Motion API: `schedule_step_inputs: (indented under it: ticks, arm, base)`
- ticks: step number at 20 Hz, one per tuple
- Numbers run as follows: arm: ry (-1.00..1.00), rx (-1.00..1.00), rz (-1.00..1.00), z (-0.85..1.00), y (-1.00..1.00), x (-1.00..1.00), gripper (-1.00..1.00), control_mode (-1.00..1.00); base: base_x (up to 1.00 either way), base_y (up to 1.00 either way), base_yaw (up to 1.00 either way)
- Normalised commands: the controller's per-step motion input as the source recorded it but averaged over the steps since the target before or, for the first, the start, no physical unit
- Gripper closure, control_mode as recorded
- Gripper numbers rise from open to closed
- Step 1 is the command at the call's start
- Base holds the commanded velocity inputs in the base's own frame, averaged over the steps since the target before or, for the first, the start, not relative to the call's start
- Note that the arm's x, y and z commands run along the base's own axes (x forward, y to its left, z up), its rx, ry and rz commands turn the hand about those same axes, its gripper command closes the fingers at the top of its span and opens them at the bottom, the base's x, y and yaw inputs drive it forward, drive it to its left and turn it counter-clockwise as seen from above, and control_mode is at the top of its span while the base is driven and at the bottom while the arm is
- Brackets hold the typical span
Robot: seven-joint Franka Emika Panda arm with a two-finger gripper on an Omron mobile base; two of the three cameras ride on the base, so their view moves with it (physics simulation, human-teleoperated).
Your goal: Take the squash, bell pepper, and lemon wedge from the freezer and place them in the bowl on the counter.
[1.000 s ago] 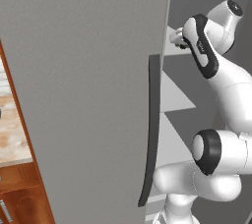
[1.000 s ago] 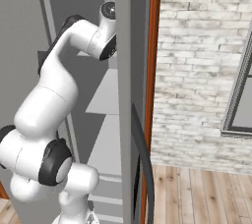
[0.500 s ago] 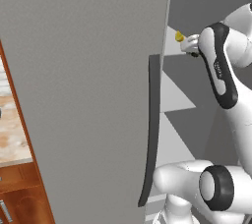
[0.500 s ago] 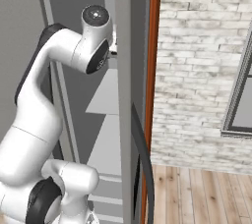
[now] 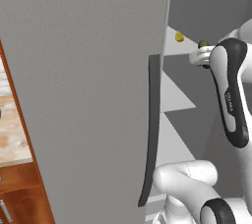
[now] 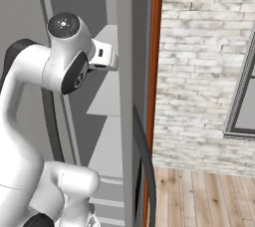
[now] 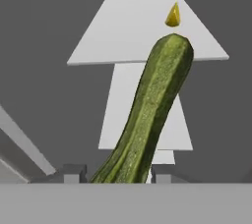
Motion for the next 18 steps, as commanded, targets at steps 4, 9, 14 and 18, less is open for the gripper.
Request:
schedule_step_inputs:
  ticks: [4,9,14,18]
  arm:
    - [0.0,-0.05,-0.07,0.05,0.1,-0.99,1.0,-1.0]
    - [0.0,-0.03,-0.06,0.02,0.32,-0.92,1.0,-1.0]
    - [0.0,-0.03,-0.01,0.0,0.39,-0.83,1.0,-1.0]
    - [0.0,-0.04,0.0,0.0,0.24,-0.66,1.0,-1.0]
  base:
    - [0.0,0.0,0.0]
    - [0.0,0.0,0.0]
    - [0.0,0.0,0.0]
    - [0.0,0.0,0.0]
